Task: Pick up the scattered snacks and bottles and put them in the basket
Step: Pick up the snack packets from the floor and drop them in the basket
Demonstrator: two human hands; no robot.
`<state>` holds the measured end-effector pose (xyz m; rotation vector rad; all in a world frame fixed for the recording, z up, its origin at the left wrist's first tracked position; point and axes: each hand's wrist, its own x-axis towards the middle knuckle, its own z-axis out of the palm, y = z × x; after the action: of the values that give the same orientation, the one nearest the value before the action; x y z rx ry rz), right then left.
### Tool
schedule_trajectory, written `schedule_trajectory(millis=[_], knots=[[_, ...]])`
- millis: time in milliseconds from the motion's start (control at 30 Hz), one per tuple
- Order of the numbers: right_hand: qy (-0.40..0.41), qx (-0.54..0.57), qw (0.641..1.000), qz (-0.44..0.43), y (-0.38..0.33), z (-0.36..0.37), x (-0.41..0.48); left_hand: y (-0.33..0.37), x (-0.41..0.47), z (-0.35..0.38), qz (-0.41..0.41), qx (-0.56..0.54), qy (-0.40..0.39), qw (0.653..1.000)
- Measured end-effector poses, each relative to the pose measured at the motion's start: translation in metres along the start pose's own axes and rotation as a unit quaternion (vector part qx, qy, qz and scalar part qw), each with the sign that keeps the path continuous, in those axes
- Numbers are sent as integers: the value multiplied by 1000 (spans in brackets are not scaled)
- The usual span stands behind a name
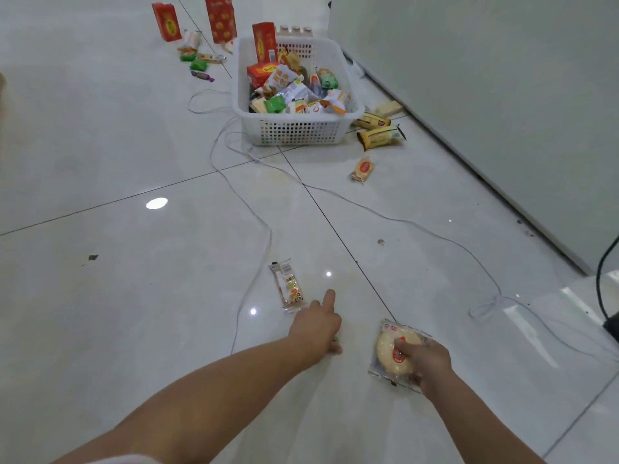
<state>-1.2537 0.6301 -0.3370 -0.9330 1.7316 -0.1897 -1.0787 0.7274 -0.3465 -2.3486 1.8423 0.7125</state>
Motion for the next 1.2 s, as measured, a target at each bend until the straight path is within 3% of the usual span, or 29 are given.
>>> schedule_trajectory(millis=[233,333,433,533,800,1033,1200], knots=[[-18,28,999,-2,-20,24,1,-22,-12,-6,10,-20,-14,1000],[-32,39,999,-19,-42,40,-5,-53,-12,-32,-50,-126,60,989],[-51,30,998,-11,-74,45,-29,-74,-24,-82,-185,-262,153,935],[-70,17,997,-13,-115,36,-77,-79,-39,-149,-256,-339,182,887],[-83,70,994,-30,-287,-27,-206,-42,-66,-342,-311,-442,227,810],[-106,123,986,43,-390,-96,-287,-23,-86,-473,-367,-535,213,730],[-148,169,972,62,-471,-95,-287,-27,-60,-532,-386,-662,214,606]])
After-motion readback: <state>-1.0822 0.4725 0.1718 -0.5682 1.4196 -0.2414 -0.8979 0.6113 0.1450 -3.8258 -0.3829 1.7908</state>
